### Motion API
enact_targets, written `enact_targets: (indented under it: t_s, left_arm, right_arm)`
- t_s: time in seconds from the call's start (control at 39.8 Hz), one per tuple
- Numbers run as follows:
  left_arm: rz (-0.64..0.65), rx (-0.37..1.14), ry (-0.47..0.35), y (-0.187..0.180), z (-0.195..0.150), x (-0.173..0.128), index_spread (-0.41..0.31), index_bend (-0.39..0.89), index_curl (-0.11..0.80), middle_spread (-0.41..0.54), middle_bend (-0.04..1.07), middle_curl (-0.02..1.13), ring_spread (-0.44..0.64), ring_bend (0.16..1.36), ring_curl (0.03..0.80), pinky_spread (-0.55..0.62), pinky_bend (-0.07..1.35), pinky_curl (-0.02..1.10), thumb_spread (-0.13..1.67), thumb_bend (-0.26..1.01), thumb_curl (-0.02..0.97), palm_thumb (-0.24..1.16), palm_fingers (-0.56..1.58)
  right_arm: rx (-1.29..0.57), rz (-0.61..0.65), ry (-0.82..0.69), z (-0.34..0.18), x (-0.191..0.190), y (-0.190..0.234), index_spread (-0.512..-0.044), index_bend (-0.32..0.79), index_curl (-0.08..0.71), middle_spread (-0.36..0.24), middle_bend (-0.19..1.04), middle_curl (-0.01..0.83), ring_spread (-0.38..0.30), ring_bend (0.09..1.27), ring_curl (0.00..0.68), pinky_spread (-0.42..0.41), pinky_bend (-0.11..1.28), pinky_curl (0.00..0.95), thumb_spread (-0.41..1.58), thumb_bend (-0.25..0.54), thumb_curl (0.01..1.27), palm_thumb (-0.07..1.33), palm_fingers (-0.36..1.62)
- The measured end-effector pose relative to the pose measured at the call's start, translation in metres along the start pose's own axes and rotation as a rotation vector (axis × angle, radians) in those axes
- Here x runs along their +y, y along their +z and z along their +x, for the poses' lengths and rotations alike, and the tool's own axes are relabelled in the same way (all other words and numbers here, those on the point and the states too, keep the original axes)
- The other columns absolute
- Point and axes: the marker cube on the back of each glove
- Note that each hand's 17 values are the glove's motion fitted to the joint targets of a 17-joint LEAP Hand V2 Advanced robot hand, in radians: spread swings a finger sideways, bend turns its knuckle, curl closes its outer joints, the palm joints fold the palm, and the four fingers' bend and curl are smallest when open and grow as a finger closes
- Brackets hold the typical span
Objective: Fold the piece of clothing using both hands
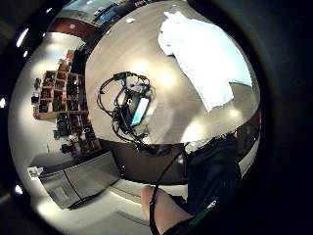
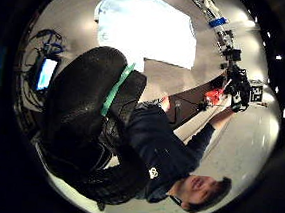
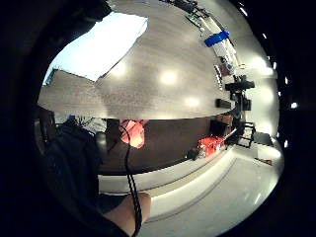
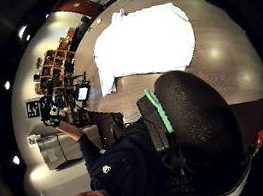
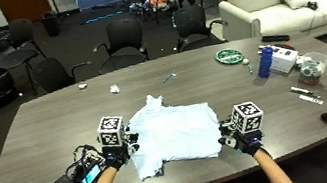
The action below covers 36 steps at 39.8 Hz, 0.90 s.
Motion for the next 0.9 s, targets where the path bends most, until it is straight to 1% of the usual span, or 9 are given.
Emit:
enact_targets:
  t_s: [0.03, 0.08, 0.13, 0.2, 0.3, 0.43, 0.6, 0.8, 0.9]
  left_arm:
    - [0.000, 0.000, 0.000, -0.001, 0.000, 0.000, -0.013, 0.08, 0.018, 0.100, 0.15, 0.03, 0.17, 0.45, 0.079, 0.17, 0.31, 0.06, 0.44, 0.08, 0.026, 0.12, 0.20]
    - [-0.001, 0.000, -0.002, -0.003, -0.001, 0.000, -0.016, 0.10, 0.034, 0.126, 0.16, 0.05, 0.22, 0.50, 0.113, 0.21, 0.33, 0.09, 0.59, 0.08, 0.038, 0.13, 0.17]
    - [-0.003, -0.001, -0.006, -0.004, -0.004, 0.000, -0.018, 0.11, 0.047, 0.147, 0.17, 0.07, 0.26, 0.53, 0.139, 0.25, 0.35, 0.12, 0.71, 0.08, 0.051, 0.14, 0.15]
    - [-0.007, 0.009, -0.008, -0.006, -0.007, 0.003, -0.021, 0.12, 0.069, 0.169, 0.17, 0.09, 0.30, 0.57, 0.166, 0.28, 0.36, 0.15, 0.85, 0.08, 0.069, 0.15, 0.13]
    - [-0.003, 0.024, -0.006, -0.007, -0.011, 0.008, -0.023, 0.14, 0.098, 0.189, 0.18, 0.12, 0.34, 0.60, 0.185, 0.31, 0.38, 0.17, 0.98, 0.07, 0.094, 0.15, 0.12]
    - [-0.011, 0.039, -0.015, -0.005, -0.020, 0.010, -0.029, 0.15, 0.135, 0.199, 0.19, 0.15, 0.36, 0.61, 0.199, 0.33, 0.38, 0.20, 1.08, 0.06, 0.120, 0.16, 0.11]
    - [-0.038, 0.063, -0.013, -0.003, -0.023, 0.014, -0.036, 0.17, 0.181, 0.202, 0.18, 0.18, 0.38, 0.62, 0.211, 0.34, 0.38, 0.22, 1.16, 0.03, 0.150, 0.16, 0.11]
    - [-0.024, 0.050, 0.023, -0.002, -0.015, 0.017, -0.038, 0.16, 0.217, 0.204, 0.18, 0.21, 0.39, 0.63, 0.223, 0.34, 0.38, 0.25, 1.20, 0.01, 0.182, 0.18, 0.10]
    - [-0.024, 0.021, 0.040, 0.003, -0.013, 0.012, -0.038, 0.16, 0.230, 0.211, 0.17, 0.22, 0.39, 0.63, 0.230, 0.34, 0.39, 0.26, 1.20, 0.00, 0.199, 0.20, 0.09]
  right_arm:
    - [0.000, 0.000, 0.001, 0.000, 0.000, 0.000, -0.179, 0.13, 0.035, -0.016, 0.19, 0.045, 0.013, 0.37, 0.069, 0.065, 0.42, 0.096, 0.45, 0.196, 0.05, 0.29, 0.43]
    - [0.001, 0.000, 0.005, 0.001, 0.000, -0.001, -0.223, 0.13, 0.067, -0.020, 0.19, 0.070, 0.017, 0.39, 0.109, 0.081, 0.44, 0.139, 0.61, 0.214, 0.07, 0.32, 0.41]
    - [0.000, 0.003, 0.003, 0.000, -0.001, -0.002, -0.256, 0.13, 0.092, -0.024, 0.19, 0.093, 0.020, 0.40, 0.139, 0.094, 0.46, 0.171, 0.74, 0.223, 0.08, 0.33, 0.39]
    - [-0.004, 0.012, -0.006, -0.002, -0.002, -0.004, -0.290, 0.14, 0.116, -0.027, 0.19, 0.122, 0.023, 0.42, 0.168, 0.107, 0.47, 0.202, 0.89, 0.226, 0.10, 0.34, 0.37]
    - [-0.001, 0.021, -0.025, -0.009, -0.002, -0.006, -0.320, 0.14, 0.137, -0.025, 0.19, 0.152, 0.025, 0.43, 0.190, 0.119, 0.48, 0.228, 1.04, 0.220, 0.12, 0.35, 0.37]
    - [0.002, 0.011, -0.040, -0.017, -0.006, -0.005, -0.341, 0.13, 0.158, -0.023, 0.20, 0.187, 0.027, 0.43, 0.210, 0.120, 0.49, 0.250, 1.15, 0.209, 0.15, 0.36, 0.36]
    - [0.024, 0.004, -0.066, -0.031, -0.008, -0.011, -0.352, 0.13, 0.178, -0.022, 0.19, 0.227, 0.029, 0.44, 0.232, 0.123, 0.49, 0.275, 1.24, 0.183, 0.17, 0.37, 0.36]
    - [0.021, 0.027, -0.076, -0.040, -0.013, -0.024, -0.356, 0.13, 0.195, -0.022, 0.19, 0.259, 0.024, 0.45, 0.255, 0.118, 0.49, 0.294, 1.29, 0.152, 0.20, 0.38, 0.35]
    - [0.028, 0.015, -0.069, -0.044, -0.021, -0.029, -0.344, 0.14, 0.205, -0.021, 0.21, 0.279, 0.007, 0.47, 0.263, 0.107, 0.47, 0.293, 1.29, 0.142, 0.21, 0.40, 0.42]
